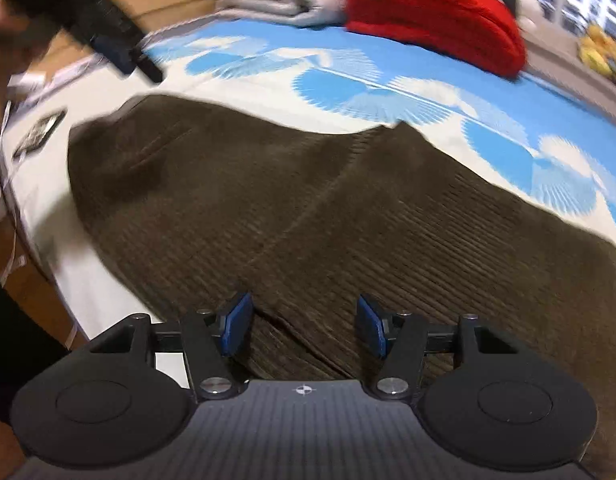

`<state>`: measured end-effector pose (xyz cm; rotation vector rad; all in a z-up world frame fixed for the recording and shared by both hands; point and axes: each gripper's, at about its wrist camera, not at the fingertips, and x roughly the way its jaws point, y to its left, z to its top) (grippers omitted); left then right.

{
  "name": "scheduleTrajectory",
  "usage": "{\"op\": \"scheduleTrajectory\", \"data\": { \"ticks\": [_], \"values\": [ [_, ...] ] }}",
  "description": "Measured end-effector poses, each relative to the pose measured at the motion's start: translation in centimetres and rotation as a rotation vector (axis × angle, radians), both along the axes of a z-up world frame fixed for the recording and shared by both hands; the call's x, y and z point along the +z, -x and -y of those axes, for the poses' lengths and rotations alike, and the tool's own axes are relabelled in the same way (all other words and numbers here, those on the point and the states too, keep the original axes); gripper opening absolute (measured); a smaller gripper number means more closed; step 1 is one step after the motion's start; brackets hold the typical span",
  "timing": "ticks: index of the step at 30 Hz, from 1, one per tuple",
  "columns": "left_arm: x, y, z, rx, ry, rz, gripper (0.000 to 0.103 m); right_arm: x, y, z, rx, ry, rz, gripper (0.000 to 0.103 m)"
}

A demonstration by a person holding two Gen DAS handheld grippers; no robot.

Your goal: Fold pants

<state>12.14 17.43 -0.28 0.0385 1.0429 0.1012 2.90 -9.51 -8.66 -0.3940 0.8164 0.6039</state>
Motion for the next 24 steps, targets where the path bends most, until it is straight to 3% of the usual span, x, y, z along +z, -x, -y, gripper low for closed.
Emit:
{"op": "scheduleTrajectory", "data": {
  "ticks": [4, 5, 6, 8, 11, 14, 16, 18, 22, 23, 24],
  "values": [
    [-0.2, 0.0, 0.1, -0.002, -0.014, -0.010, 0.064, -0.4, -0.7, -0.6, 0.004, 0.014, -0.002, 0.056],
    [-0.3, 0.1, 0.2, -0.003, -0.018, -0.011, 0.064, -0.2, -0.9, -0.6, 0.023, -0.006, -0.017, 0.034],
    [-0.4, 0.1, 0.2, -0.002, -0.020, -0.013, 0.064, 0.1, -0.7, -0.8, 0.041, -0.003, 0.001, 0.020],
    [-0.5, 0.1, 0.1, 0.003, -0.025, -0.015, 0.064, 1.4, 0.6, -0.7, 0.071, -0.001, 0.098, 0.014],
    [-0.5, 0.2, -0.3, 0.017, -0.026, -0.015, 0.064, 4.4, 1.3, 0.6, 0.084, -0.097, 0.153, 0.013],
    [-0.6, 0.4, -1.0, 0.034, -0.020, -0.020, 0.064, 4.1, 1.6, 1.3, 0.151, -0.084, 0.084, 0.015],
    [-0.8, 0.5, -1.6, 0.056, -0.002, -0.029, 0.064, 1.6, 2.1, 0.8, 0.214, 0.035, 0.008, 0.023],
    [-0.9, 0.7, -2.5, 0.089, 0.028, -0.039, 0.064, 0.1, 3.1, 0.4, 0.249, 0.121, 0.050, 0.030],
    [-1.0, 1.1, -4.2, 0.149, 0.093, -0.047, 0.065, 1.3, 2.9, 0.2, 0.209, 0.032, 0.077, 0.053],
    [-1.1, 1.2, -4.7, 0.165, 0.107, -0.048, 0.065, 1.1, 2.7, 0.1, 0.199, 0.041, 0.081, 0.061],
    [-1.2, 1.4, -5.1, 0.182, 0.119, -0.051, 0.066, 0.8, 2.7, -0.1, 0.204, 0.063, 0.081, 0.062]
  ]
}}
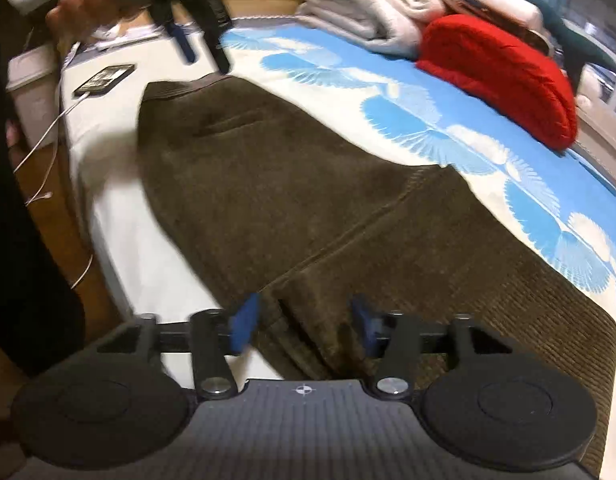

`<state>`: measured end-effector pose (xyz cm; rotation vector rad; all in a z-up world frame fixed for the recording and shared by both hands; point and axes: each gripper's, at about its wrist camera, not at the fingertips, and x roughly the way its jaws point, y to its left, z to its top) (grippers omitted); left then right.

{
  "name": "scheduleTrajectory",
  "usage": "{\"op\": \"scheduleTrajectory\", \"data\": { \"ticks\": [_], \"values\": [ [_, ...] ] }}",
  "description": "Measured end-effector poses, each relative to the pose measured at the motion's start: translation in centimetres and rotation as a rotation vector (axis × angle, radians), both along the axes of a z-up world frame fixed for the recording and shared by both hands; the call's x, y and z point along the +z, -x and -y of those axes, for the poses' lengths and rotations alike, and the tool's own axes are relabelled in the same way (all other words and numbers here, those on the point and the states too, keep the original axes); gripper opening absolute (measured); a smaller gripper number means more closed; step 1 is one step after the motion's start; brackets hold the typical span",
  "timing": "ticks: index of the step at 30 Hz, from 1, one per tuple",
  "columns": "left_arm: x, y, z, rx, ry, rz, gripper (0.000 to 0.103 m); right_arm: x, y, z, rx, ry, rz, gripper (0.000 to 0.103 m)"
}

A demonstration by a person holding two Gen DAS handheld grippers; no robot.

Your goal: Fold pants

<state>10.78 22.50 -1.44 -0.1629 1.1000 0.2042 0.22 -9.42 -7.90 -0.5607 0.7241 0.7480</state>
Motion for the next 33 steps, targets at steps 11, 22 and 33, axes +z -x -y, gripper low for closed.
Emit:
{"op": "scheduleTrajectory", "data": {
  "ticks": [11, 22, 33],
  "values": [
    [-1.7, 1.4, -4.7, 0.147, 0.070, -0.029, 0.077, 1.5, -2.3, 0.3, -0.052, -0.080, -0.016, 0.032],
    [-6.0, 1.2, -7.4, 0.201, 0.288, -0.011, 0.086, 3.1, -4.1, 4.5, -0.158, -0.381, -0.227, 0.047],
    [-7.6, -0.2, -6.9, 0.172, 0.286, -0.052, 0.092, 1.5, -5.3, 5.5, -0.310, -0.311, -0.252, 0.047]
  ]
}}
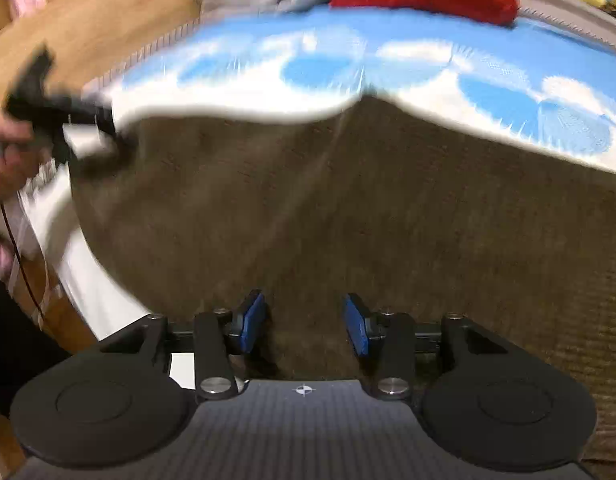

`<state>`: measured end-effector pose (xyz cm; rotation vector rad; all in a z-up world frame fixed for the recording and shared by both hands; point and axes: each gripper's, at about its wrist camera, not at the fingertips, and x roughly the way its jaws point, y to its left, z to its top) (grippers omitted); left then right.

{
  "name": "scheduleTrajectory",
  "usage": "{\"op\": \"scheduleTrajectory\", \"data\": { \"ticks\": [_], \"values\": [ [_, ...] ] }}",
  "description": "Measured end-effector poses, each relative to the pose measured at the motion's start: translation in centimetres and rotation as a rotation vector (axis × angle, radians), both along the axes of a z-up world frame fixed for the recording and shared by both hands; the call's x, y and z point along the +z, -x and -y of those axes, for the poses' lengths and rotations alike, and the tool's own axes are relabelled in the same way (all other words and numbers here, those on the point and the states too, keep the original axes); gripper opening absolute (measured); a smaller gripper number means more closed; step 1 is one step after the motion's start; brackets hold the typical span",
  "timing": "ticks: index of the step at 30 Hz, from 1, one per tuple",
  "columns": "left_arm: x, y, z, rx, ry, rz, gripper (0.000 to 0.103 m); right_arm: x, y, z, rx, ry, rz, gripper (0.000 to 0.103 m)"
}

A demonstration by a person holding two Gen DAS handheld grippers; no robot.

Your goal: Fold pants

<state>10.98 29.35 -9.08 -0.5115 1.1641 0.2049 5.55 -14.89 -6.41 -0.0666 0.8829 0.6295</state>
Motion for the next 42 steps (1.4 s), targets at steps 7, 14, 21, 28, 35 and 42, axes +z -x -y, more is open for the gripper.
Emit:
{"op": "scheduleTrajectory", "data": {
  "ticks": [7, 14, 21, 28, 35, 42],
  "values": [
    [-1.1, -0.9, 1.1, -0.036, -0.028, -0.033, 0.099, -1.4, 0.5, -1.7, 0.083, 0.165, -0.002, 0.047],
    [-1.2, -2.1, 3.4, -0.075, -0.123, -0.062, 0.097, 6.9, -1.1, 1.9, 0.092, 0.129, 0.163, 0.049],
    [0.5, -1.5, 4.8, -0.108, -0.225, -0.056, 0.061, 9.1, -4.9, 10.1, -0.023, 0.262, 0.282, 0.063],
    [5.5, -1.3, 8.0, -0.162, -0.280, 0.005, 0.029, 5.5, -6.2, 15.7, -0.271, 0.246, 0.123, 0.043],
    [12.3, -1.2, 15.6, -0.270, -0.014, 0.223, 0.022, 5.3, -6.5, 18.3, -0.341, 0.167, 0.036, 0.044],
    [17.5, -1.9, 28.2, -0.594, 0.496, 0.527, 0.067, 4.7, -7.0, 19.6, -0.343, 0.045, -0.078, 0.050]
  ]
}}
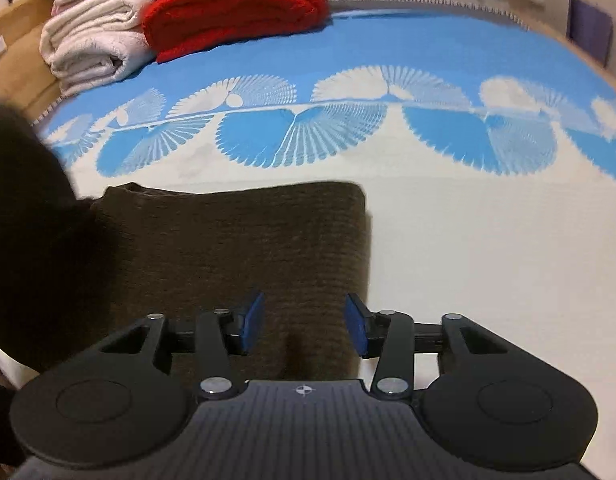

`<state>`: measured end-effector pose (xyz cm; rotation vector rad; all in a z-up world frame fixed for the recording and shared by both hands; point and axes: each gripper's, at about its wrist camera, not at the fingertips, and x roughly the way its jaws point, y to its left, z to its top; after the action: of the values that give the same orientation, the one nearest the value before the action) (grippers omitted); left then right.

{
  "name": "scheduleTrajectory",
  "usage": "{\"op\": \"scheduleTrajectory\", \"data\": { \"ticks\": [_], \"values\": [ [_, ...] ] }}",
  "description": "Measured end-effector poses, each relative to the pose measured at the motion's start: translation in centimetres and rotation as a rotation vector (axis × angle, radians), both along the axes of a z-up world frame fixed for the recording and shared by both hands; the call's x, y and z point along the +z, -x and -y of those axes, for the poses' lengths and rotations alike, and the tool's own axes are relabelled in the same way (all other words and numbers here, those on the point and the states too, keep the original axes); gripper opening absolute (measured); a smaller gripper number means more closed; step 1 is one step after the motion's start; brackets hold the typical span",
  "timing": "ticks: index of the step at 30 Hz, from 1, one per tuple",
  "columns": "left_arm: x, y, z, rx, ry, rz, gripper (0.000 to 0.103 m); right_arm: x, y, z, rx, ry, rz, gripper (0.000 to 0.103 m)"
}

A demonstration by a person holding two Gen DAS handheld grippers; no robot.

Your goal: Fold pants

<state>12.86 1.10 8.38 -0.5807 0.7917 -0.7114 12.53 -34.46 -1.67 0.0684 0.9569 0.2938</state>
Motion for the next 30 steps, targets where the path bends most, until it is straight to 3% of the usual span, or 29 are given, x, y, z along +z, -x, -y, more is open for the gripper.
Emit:
{"op": "scheduleTrajectory", "data": {
  "ticks": [1, 3, 9, 14, 16, 20, 23, 25, 27, 30],
  "values": [
    [0.3, -0.2, 1.0, -0.008, 0.006, 0.024, 0.076, 0.0, -0.1, 0.2, -0.005, -0.025, -0.013, 0.050],
    [0.4, -0.9, 2.3, 0.031, -0.089, 0.053, 0.075, -0.2, -0.4, 0.5, -0.018, -0.072, -0.036, 0.055],
    [-4.2, -4.1, 1.4, 0.143, -0.335, -0.191, 0.072, -0.8, -1.3, 0.0, -0.029, -0.163, -0.093, 0.065],
    [-7.4, -4.8, -0.6, 0.129, -0.572, -0.292, 0.070, -1.6, -2.8, -2.0, -0.014, -0.192, -0.135, 0.072],
    [-8.0, -3.8, -2.4, 0.131, -0.599, -0.293, 0.070, -1.8, -3.5, -3.0, -0.013, -0.207, -0.147, 0.073],
    [-7.8, -3.0, -4.3, 0.149, -0.583, -0.281, 0.070, -2.9, -4.8, -5.7, 0.003, -0.205, -0.189, 0.075],
    [-7.5, -2.8, -5.4, 0.171, -0.584, -0.287, 0.070, -4.1, -5.2, -8.0, 0.018, -0.105, -0.216, 0.075],
    [-6.8, -2.6, -5.3, 0.181, -0.597, -0.287, 0.070, -3.9, -5.0, -9.0, 0.037, -0.062, -0.179, 0.058],
    [-6.6, -2.5, -5.6, 0.183, -0.604, -0.286, 0.070, -3.2, -4.5, -9.4, 0.069, -0.025, -0.127, 0.035],
    [-6.6, -2.6, -5.5, 0.175, -0.606, -0.283, 0.070, -1.0, -3.8, -7.4, 0.072, -0.126, -0.053, 0.019]
  ]
}}
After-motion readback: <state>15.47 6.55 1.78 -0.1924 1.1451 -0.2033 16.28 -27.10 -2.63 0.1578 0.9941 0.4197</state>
